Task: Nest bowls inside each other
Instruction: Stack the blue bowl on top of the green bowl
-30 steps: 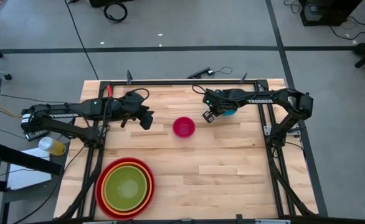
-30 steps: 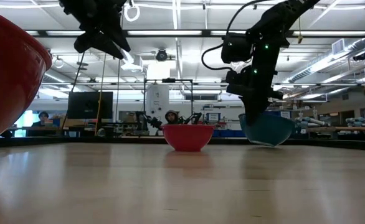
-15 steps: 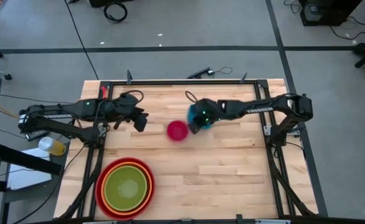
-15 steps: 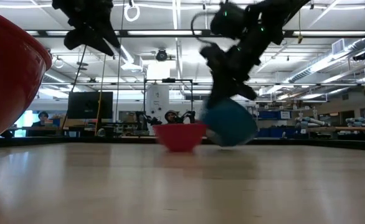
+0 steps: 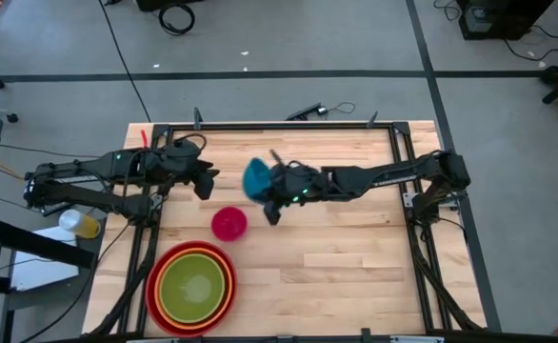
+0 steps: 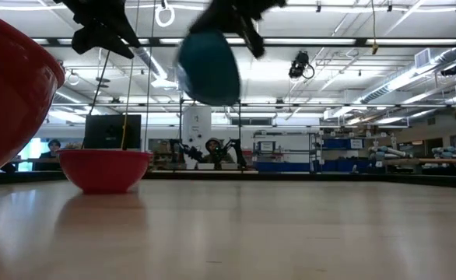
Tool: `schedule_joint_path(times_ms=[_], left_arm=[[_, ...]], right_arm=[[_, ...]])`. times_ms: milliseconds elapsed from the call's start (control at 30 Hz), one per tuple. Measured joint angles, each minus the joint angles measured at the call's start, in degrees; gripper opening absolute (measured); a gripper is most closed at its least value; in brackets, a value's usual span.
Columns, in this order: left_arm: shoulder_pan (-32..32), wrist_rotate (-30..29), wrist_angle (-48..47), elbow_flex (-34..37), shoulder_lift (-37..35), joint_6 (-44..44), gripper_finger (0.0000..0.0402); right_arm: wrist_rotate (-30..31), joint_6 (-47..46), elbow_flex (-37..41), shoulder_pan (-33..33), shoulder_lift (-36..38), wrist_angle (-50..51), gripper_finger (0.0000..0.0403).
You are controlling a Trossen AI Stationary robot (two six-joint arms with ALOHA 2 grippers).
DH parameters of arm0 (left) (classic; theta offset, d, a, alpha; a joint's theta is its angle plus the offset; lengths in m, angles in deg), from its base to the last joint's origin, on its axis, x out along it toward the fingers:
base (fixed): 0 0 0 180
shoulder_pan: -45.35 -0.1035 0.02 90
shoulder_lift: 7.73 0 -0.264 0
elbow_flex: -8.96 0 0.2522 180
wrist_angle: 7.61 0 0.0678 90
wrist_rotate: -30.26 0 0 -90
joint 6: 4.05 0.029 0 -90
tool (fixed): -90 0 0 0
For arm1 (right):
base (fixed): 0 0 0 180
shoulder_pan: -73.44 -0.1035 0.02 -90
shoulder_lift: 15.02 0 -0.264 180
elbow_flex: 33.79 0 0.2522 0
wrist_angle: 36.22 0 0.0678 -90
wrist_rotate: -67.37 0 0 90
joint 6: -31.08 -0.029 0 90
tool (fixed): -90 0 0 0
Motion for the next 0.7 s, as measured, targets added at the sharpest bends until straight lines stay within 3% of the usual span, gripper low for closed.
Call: schedule_joint_path(times_ms=[333, 700], left_arm=[[-0.2, 0.1, -6.3, -4.9, -2.3, 0.9, 0.0162], [-0.2, 0.2, -7.1, -8.0, -5.3, -1.5, 0.0162]], right_arm=[[-4.2, 6.1, -23.5, -3.9, -16.6, 6.5, 0.0022], [-9.7, 10.0, -28.8, -4.8, -21.4, 6.6, 0.0023]])
